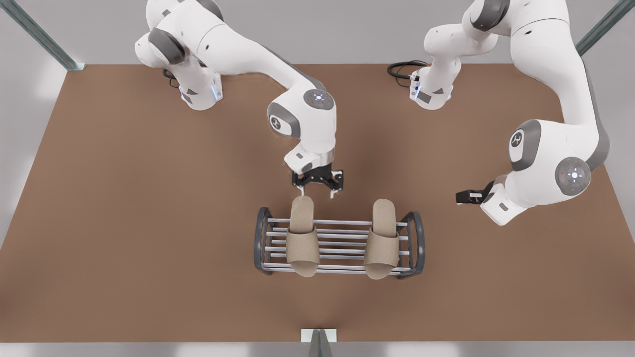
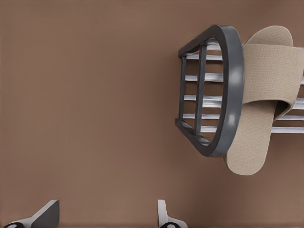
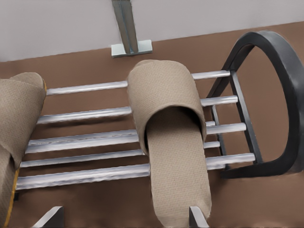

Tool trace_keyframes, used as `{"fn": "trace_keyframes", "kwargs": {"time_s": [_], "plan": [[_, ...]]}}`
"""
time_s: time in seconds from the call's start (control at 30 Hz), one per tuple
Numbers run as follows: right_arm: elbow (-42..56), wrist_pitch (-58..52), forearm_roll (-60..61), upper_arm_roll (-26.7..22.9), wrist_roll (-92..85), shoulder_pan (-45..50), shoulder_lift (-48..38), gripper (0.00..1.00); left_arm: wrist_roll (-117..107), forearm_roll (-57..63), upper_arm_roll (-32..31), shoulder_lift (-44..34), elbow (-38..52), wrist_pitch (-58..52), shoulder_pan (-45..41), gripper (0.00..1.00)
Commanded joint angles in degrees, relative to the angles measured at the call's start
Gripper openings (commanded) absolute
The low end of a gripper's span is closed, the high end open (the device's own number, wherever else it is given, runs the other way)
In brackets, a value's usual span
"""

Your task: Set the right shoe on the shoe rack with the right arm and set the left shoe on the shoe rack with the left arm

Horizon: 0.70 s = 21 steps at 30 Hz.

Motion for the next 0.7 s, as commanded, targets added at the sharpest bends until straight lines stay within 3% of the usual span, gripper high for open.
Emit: {"fn": "trace_keyframes", "kwargs": {"time_s": [0.0, 0.03, 0.17, 0.2, 0.3, 0.33, 0.6, 0.67], "plan": [[0.38, -15.97, 1.01, 5.63, 3.40, -0.69, -6.36, 1.00, 0.43, 0.12, -0.02, -0.07, 0.03, 0.01, 0.05, 1.00], [0.12, -15.45, 1.01, 5.98, -0.38, -7.55, -4.53, 1.00, 0.43, 0.12, -0.02, -0.07, 0.03, 0.01, 0.05, 1.00], [0.30, -15.27, 0.66, 5.45, -5.64, -12.11, -4.97, 1.00, 0.43, 0.12, -0.02, -0.07, 0.03, 0.01, -0.12, 1.00], [1.53, -15.89, 1.19, 5.80, -19.97, -21.95, -6.29, 1.00, 0.43, 0.03, -0.02, -0.07, 0.03, 0.01, -0.04, 1.00], [1.17, -15.62, 1.71, 6.85, -32.51, -34.16, -7.69, 1.00, 0.43, 0.12, -0.02, -0.07, 0.03, -0.08, 0.05, 1.00], [1.26, -16.06, 8.04, 10.90, -43.54, -43.58, -9.45, 1.00, 0.43, 0.12, -0.02, -0.07, 0.03, 0.01, 0.05, 1.00], [0.73, -19.40, 11.65, 11.43, -58.56, -54.13, -10.95, 1.00, 0.43, 0.12, -0.02, -0.16, 0.03, -0.08, 0.14, 1.00], [-1.20, -20.28, 12.61, 9.50, -58.83, -51.68, -12.70, 1.00, 0.43, 0.03, -0.02, -0.16, -0.06, -0.08, 0.14, 1.00]]}}
